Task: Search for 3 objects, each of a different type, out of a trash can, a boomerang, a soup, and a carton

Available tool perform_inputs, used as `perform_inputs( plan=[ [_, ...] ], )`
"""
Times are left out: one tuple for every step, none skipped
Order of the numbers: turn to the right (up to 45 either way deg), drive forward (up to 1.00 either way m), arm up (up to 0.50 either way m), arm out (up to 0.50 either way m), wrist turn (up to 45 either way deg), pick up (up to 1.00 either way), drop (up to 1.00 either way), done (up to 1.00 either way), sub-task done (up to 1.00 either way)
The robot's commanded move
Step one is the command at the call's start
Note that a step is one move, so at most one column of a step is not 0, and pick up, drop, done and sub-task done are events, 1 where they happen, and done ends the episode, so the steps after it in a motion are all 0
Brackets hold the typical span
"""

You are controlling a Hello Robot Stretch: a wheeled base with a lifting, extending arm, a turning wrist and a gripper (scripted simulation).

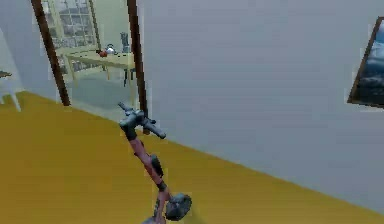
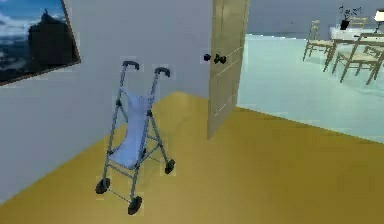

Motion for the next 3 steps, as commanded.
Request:
perform_inputs(
  plan=[
    [45.0, 0.0, 0.0, 0.0, 0.0, 0.0, 0.0, 0.0, 0.0],
    [45.0, 0.0, 0.0, 0.0, 0.0, 0.0, 0.0, 0.0, 0.0],
    [27.0, 0.0, 0.0, 0.0, 0.0, 0.0, 0.0, 0.0, 0.0]
  ],
)
